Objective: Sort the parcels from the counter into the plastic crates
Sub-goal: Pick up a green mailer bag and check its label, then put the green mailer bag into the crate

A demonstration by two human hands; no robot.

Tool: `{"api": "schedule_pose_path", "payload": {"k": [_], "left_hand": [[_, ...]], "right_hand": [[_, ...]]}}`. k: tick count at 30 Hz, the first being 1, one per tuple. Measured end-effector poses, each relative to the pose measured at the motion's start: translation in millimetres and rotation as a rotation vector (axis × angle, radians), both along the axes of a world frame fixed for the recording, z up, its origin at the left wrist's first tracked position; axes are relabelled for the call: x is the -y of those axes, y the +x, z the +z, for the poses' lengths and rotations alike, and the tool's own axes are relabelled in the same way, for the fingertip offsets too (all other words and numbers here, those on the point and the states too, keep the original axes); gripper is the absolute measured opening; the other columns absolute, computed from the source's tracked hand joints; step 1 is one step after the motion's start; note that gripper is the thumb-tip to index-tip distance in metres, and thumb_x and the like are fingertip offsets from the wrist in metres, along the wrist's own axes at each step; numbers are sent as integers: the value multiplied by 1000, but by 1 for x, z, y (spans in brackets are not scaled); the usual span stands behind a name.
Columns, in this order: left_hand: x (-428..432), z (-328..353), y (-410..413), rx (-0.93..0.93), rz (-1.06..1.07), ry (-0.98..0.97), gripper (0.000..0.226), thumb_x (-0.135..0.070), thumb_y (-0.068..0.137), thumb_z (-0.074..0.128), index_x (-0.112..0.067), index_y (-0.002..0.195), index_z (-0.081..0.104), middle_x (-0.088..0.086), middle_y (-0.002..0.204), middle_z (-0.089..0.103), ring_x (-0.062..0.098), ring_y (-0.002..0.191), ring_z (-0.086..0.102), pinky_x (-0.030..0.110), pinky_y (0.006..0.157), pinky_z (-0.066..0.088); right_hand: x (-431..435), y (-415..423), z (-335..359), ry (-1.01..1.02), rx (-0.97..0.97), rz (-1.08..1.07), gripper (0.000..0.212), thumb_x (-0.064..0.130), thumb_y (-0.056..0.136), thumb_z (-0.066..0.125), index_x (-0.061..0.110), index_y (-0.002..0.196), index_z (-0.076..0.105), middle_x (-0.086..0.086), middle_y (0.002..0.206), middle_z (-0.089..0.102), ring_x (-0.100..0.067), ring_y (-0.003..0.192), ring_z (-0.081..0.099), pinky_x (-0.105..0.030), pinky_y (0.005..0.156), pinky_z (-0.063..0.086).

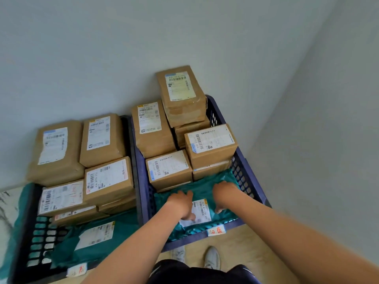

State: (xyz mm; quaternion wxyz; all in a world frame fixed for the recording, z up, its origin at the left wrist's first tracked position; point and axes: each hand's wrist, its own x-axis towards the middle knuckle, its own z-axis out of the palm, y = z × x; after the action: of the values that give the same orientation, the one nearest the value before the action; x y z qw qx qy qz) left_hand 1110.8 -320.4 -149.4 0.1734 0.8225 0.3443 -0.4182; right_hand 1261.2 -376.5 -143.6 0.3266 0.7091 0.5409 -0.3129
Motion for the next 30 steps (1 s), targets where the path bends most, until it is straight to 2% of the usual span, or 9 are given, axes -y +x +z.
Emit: {"api": "schedule_pose_path", "payload": {"k": [3, 6, 9, 12, 14, 16, 18, 22, 30], "left_hand": [[-9, 16, -3, 40, -24, -35, 82, -57, 101, 56, -12, 162, 26, 16, 158, 44, 35, 137, 51, 39, 100, 47], [-17, 39, -11, 236, 68, -69, 42, -49, 106, 53, -13, 127, 58, 9, 128, 66, 30, 114, 63, 36, 82, 44], [-18, 61, -23, 545, 328, -140, 29, -53, 105, 54, -27, 109, 64, -9, 111, 69, 12, 102, 66, 34, 91, 54], [-5, 95, -28, 1006, 663, -370, 30, -53, 107, 51, -32, 121, 66, -12, 120, 71, 5, 114, 68, 33, 103, 55], [6, 117, -25, 1354, 844, -476, 40, -49, 111, 43, -23, 133, 63, -4, 130, 71, 14, 125, 66, 36, 108, 53], [14, 130, -20, 1593, 950, -461, 47, -46, 109, 37, -16, 137, 60, 5, 135, 69, 23, 130, 63, 38, 110, 51], [20, 134, -16, 1681, 1008, -418, 48, -43, 106, 36, -14, 137, 60, 7, 135, 68, 24, 131, 62, 40, 112, 49], [24, 133, -22, 1708, 1069, -366, 49, -49, 103, 44, -15, 132, 64, 6, 131, 71, 23, 130, 62, 50, 116, 45], [19, 137, -92, 1778, 1192, -195, 38, -33, 105, 40, -20, 122, 70, 4, 128, 71, 22, 128, 63, 51, 116, 45]], "right_hand": [[4, 7, 17, 25, -62, 31, 62, 51, 94, 72, 9, 137, 56, -9, 130, 62, -32, 122, 63, -41, 98, 53], [7, 22, 41, 177, -207, -58, 48, 52, 100, 61, 10, 121, 60, -9, 121, 65, -29, 107, 63, -39, 84, 49], [19, 34, 67, 483, -531, -286, 40, 52, 102, 58, 13, 104, 66, -4, 105, 73, -20, 93, 67, -37, 84, 55], [41, 34, 101, 805, -875, -508, 32, 55, 103, 52, 32, 121, 66, 18, 117, 70, 2, 109, 65, -22, 95, 50], [53, 28, 116, 1071, -1045, -657, 42, 58, 104, 46, 34, 134, 62, 15, 130, 69, -2, 122, 64, -26, 103, 50], [57, 22, 120, 1272, -1132, -779, 44, 56, 106, 42, 31, 138, 61, 8, 132, 70, -11, 123, 67, -34, 104, 52], [58, 15, 121, 1356, -1147, -884, 46, 52, 105, 40, 27, 137, 62, 5, 131, 71, -14, 120, 69, -41, 105, 54], [52, 5, 117, 1381, -1094, -959, 54, 64, 99, 41, 30, 135, 63, 5, 127, 73, -14, 116, 70, -53, 107, 53], [22, -44, 125, 1307, -1137, -826, 35, 42, 110, 40, 30, 136, 61, 5, 117, 77, -14, 112, 72, -46, 105, 55]]}}
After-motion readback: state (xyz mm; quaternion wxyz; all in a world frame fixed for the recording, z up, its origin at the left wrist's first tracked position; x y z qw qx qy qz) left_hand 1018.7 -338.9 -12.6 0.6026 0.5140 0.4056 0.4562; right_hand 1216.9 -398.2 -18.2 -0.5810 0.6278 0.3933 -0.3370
